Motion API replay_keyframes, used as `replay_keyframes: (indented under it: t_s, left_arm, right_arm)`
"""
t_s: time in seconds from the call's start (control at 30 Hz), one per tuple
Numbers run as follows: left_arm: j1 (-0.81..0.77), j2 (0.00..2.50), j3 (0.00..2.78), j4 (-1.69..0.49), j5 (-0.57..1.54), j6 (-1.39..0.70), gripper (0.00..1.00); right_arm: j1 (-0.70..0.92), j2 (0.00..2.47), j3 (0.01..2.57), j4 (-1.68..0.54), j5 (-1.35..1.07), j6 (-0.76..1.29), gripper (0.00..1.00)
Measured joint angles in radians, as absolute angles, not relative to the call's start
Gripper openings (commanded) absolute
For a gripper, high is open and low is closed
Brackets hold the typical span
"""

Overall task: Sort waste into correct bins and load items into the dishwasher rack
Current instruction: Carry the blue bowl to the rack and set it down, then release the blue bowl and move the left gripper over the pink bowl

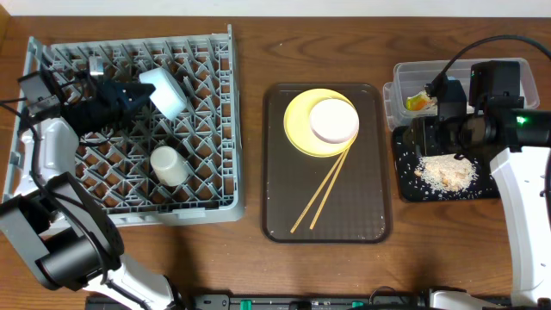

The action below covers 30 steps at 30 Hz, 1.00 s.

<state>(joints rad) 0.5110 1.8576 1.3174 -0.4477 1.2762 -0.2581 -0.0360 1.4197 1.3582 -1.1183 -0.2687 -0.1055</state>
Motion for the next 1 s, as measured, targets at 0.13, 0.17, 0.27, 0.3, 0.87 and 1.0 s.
replay_keyframes:
  t_s: [0.13, 0.17, 0.27, 0.3, 0.87, 1.0]
  left_arm:
    - [0.528, 1.86, 1.314, -0.514, 1.192, -0.249, 0.43]
    - [0.53, 1.863, 1.311, -0.528, 1.172, -0.25, 0.44]
    - [0.537, 1.865, 1.308, -0.57, 1.116, -0.25, 0.52]
    - [0.542, 1.865, 1.308, -0.585, 1.097, -0.25, 0.52]
    - [0.495, 1.476, 1.299, -0.595, 0.858, -0.228, 0.53]
    - [0.389, 1.44, 1.3, -0.525, 0.714, -0.204, 0.36]
  right_arm:
    - [-0.036, 1.42, 1.358, -1.118, -0.269, -0.105, 0.54]
    - [-0.036, 1.42, 1.358, -1.118, -0.269, -0.105, 0.54]
    - [-0.036, 1.42, 1.358, -1.118, -0.269, -0.105, 0.54]
    - [-0.036, 1.42, 1.358, -1.118, -0.269, -0.105, 0.54]
    - [-0.036, 1.42, 1.358, -1.114, -0.268, -0.105, 0.55]
    - [-0.036, 1.42, 1.358, -1.114, -0.268, -0.105, 0.55]
